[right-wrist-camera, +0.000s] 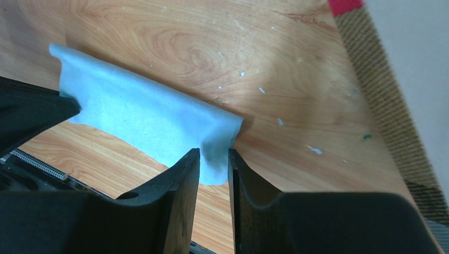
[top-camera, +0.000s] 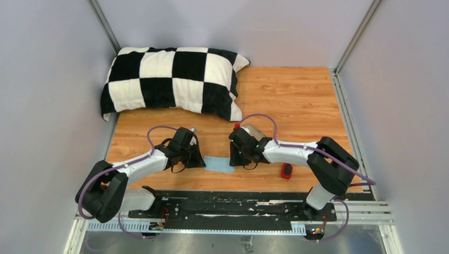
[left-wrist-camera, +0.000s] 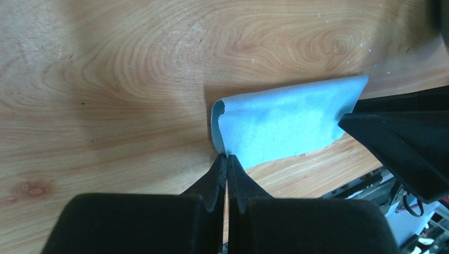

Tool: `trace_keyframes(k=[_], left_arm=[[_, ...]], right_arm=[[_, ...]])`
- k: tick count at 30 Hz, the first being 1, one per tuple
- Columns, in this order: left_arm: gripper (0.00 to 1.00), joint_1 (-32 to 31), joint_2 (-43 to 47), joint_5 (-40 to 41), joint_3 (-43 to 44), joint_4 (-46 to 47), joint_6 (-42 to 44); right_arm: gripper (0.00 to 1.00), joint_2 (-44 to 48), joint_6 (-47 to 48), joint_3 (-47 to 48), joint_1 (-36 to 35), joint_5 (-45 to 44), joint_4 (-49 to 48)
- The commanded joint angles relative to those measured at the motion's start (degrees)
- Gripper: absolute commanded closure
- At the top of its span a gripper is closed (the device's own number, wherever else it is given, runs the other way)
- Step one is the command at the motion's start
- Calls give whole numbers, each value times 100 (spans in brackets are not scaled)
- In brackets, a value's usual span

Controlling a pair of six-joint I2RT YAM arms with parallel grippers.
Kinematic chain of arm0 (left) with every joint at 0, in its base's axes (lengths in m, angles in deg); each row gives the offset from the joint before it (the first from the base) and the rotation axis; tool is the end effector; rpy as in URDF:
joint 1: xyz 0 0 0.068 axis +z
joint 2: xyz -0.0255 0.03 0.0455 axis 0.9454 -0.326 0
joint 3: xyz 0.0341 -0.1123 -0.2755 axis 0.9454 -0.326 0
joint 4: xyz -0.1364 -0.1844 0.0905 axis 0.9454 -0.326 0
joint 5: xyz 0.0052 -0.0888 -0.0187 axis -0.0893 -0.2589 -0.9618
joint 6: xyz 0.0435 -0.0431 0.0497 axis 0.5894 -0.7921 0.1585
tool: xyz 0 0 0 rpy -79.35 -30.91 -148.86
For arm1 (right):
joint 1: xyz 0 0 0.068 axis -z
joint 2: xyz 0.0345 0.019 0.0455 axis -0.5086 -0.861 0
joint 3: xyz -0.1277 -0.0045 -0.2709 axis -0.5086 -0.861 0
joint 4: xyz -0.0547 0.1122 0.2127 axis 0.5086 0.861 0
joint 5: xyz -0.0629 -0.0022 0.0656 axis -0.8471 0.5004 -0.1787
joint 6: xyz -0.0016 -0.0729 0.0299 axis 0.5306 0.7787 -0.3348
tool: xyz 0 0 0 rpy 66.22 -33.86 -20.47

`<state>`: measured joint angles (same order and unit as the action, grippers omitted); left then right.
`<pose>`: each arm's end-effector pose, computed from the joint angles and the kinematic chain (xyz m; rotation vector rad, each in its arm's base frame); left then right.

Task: Organize the sunglasses
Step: Pick up the glasses cleaning cloth from the center of the board.

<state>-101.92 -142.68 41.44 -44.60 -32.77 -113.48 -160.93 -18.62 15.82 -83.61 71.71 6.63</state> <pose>0.1743 -0.1225 0.1568 -0.1592 2.6969 -0.7417 0.1961 0.2638 0.1791 -0.2212 2.6167 0.7120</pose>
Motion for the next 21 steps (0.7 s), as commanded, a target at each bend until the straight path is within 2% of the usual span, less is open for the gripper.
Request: trace_keyframes(k=[1,11,17,21], left_arm=[[100,0,128,130,-74,-167,-16],[100,0,103,143,-107,-143,-43],[100,0,75,124,-109,-150,-34],[100,0,79,118,-101,-141,-34]], right_arm=[[68,102,-5,-170,-65,-417,450],[66,-279,121,51,-112,-253,411],[76,-233,116,49,-145,-249,409],[77,-254,139,65,-162,-253,391]])
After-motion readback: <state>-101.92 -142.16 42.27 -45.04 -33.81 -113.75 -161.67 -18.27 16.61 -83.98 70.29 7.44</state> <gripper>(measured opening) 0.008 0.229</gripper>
